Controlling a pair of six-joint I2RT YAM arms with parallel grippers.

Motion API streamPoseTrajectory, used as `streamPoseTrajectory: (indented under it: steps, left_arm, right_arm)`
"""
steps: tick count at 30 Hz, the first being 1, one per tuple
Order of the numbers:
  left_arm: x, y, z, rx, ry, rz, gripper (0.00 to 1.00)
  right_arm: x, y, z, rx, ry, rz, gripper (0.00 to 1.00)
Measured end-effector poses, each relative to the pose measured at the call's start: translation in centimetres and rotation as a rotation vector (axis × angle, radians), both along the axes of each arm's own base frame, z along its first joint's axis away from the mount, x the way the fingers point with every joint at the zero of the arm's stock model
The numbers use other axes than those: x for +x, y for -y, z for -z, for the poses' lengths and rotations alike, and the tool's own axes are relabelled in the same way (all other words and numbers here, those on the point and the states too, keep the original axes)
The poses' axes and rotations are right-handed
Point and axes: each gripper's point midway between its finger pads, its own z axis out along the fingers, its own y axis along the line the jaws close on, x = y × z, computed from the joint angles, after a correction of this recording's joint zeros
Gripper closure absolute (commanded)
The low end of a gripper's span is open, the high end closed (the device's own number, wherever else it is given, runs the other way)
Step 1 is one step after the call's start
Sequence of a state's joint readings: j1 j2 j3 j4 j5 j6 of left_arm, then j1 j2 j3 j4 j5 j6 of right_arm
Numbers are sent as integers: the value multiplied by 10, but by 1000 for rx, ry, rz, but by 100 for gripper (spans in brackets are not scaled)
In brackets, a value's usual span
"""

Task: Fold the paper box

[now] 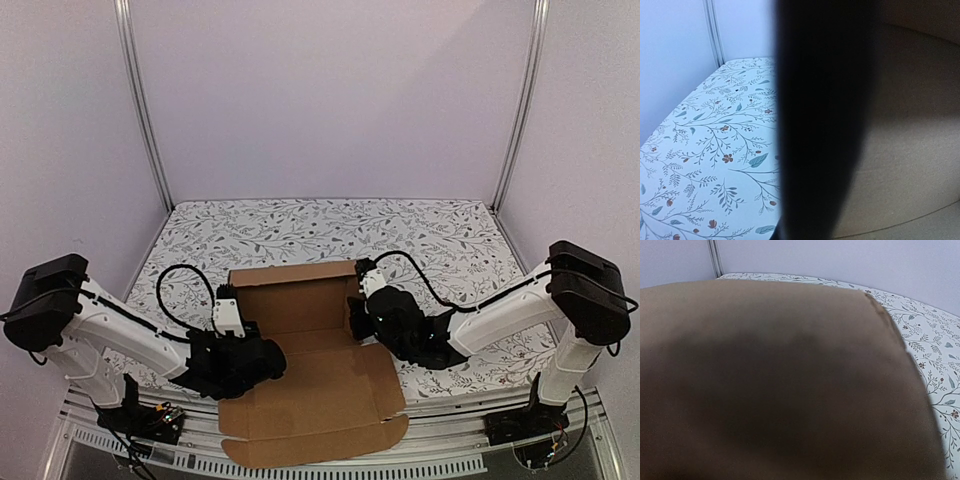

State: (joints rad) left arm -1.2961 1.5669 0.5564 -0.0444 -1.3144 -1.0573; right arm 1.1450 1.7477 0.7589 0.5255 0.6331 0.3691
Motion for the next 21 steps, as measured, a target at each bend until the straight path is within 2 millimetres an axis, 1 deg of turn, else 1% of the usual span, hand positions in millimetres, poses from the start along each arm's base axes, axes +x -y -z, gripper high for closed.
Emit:
streamPoseTrajectory:
  steps: [8,14,17,21]
  left_arm:
    - [0,2,0,-7,-2,-1,100]
    - [1,3,1,-7,-8,-1,100]
    - [1,5,1,-9,-9,-2,100]
    - [1,5,1,-10,-10,-3,100]
  right_arm:
    - [-1,3,8,20,2,30,73]
    - [2,1,10,54,14,56,80]
    - [5,3,10,64,27,77,85]
    - [8,5,10,68,41,98,98]
